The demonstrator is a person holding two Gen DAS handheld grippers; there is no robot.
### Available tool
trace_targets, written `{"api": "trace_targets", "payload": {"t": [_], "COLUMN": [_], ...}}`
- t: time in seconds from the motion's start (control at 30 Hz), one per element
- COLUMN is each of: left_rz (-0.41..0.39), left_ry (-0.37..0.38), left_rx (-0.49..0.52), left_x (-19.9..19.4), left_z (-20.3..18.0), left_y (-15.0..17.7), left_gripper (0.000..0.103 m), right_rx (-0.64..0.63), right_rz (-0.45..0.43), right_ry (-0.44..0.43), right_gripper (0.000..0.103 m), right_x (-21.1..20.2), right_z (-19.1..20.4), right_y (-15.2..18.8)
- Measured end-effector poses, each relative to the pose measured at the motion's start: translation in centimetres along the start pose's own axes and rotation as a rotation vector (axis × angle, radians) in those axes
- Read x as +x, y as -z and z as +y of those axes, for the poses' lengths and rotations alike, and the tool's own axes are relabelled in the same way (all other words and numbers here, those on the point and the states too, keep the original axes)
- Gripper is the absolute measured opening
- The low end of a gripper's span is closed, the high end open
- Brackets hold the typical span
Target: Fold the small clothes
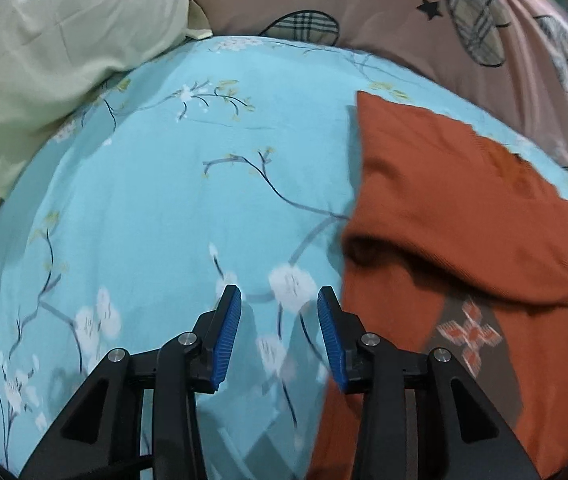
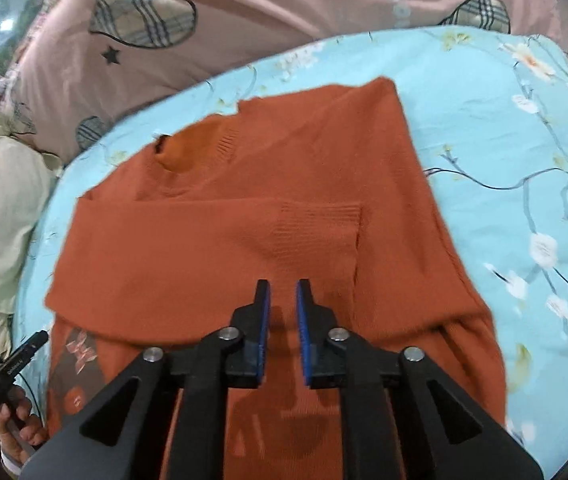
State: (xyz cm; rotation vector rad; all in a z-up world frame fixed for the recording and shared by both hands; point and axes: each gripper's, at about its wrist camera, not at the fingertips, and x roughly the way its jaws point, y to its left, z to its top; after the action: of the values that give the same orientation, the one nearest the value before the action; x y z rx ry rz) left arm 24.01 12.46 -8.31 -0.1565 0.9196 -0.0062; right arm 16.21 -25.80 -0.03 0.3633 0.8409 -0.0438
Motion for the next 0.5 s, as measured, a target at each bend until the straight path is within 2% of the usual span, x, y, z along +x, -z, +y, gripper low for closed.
{"api": "trace_targets", "payload": {"t": [0.07, 0.1, 0.17, 0.3, 0.5], "left_rz": [0.003, 0.002, 0.009, 0.031, 0.063], "left_ry": [0.029, 0.053, 0.075, 0.089, 0.122], "left_rx": [0.017, 0.033, 0.064, 0.105, 0.109], "left_x": [-1.0, -1.8, -2.8, -4.5, -6.3], "left_z": [-0.3, -0.4, -0.6, -0.6, 0.0], "left_y": [0.9, 1.7, 3.0, 5.8, 9.8], "left_gripper": [0.047, 0.049, 0.056, 0.059, 0.062], "right_rx": [-0.002, -0.004, 0.002, 0.053, 0.127], "right_rz": [-0.011, -0.015, -0.023, -0.052, -0.069], "right_ry": [-0.006, 0.000, -0.001, 0.016, 0.031], "right_gripper": [0.041, 0.042, 0.042, 0.042, 0.043], "right_x": [-1.5, -2.4, -3.8, -7.1, -9.9], "right_z": [-0.6, -0.8, -1.5, -3.9, -6.8], "right_y": [1.2, 2.1, 3.4, 6.7, 10.4]}}
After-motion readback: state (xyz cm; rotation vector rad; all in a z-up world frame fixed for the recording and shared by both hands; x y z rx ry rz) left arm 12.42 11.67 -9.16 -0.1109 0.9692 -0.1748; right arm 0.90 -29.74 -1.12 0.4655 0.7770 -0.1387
